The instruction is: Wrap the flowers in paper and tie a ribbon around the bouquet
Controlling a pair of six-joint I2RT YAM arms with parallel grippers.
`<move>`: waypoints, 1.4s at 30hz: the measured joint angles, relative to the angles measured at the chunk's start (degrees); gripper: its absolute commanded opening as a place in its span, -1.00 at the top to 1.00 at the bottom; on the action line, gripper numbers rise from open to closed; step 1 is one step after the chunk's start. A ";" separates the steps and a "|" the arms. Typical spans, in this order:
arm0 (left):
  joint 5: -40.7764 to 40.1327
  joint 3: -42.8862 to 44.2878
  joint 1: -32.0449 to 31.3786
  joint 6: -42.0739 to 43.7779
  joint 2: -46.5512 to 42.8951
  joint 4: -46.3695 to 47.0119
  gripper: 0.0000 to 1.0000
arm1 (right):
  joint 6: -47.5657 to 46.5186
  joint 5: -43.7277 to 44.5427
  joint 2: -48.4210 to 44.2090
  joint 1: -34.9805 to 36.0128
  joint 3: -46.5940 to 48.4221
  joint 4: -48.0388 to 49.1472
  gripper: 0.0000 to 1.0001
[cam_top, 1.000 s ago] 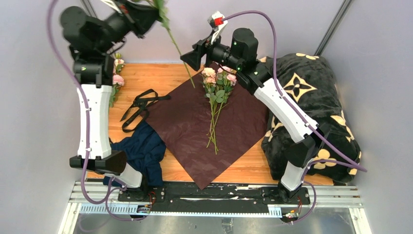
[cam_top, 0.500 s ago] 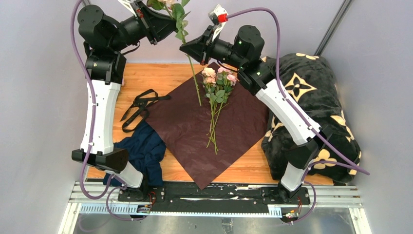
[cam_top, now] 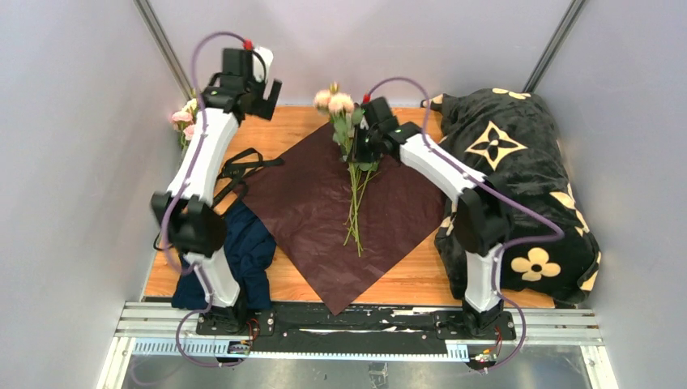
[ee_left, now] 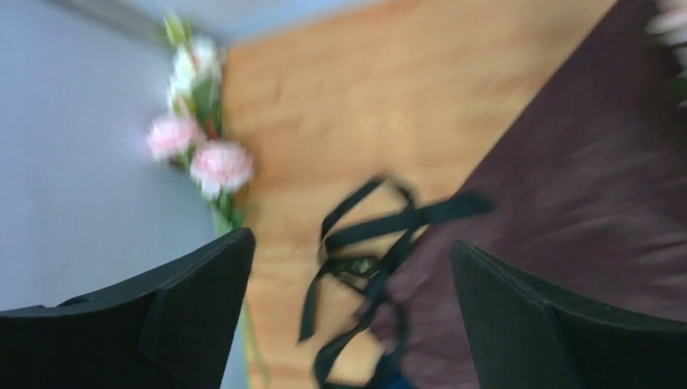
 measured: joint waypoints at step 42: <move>-34.10 17.64 22.60 22.75 48.54 0.76 1.00 | -1.05 12.52 14.34 0.66 21.07 -33.31 -0.06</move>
